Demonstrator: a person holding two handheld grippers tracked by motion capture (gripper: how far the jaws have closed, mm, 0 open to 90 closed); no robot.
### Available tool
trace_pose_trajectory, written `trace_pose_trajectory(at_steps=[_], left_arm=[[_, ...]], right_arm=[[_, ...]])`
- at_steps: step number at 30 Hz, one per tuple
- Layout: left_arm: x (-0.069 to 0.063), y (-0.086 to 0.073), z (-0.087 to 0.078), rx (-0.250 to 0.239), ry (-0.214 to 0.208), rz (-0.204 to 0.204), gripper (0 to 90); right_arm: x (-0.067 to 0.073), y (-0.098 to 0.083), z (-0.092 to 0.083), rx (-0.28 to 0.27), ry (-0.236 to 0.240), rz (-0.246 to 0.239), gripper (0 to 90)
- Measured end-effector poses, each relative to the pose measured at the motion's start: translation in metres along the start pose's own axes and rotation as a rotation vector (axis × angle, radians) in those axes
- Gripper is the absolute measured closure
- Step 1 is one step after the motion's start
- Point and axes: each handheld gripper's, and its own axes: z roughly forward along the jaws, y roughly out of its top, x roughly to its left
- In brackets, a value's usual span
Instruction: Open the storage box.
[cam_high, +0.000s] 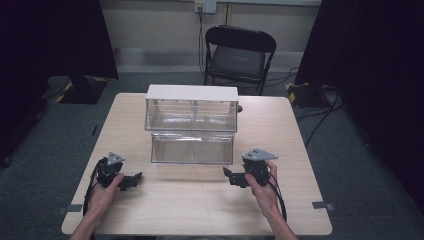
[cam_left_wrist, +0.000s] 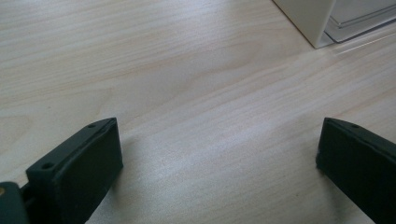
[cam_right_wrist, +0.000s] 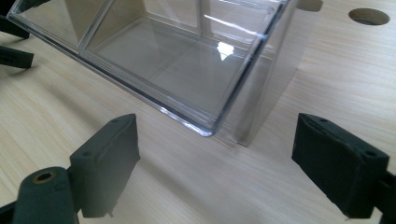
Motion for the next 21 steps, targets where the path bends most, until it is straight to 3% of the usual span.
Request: trace_pose_trajectory(at_steps=[17, 21], left_arm=[[0.000, 0.000, 0.000, 0.000, 0.000, 0.001, 0.0], [0.000, 0.000, 0.000, 0.000, 0.000, 0.000, 0.0]], right_arm=[[0.009, 0.001, 0.039, 0.044, 0.009, -0.004, 13.6], [0.009, 0.002, 0.044, 0.051, -0.010, -0.005, 13.7]])
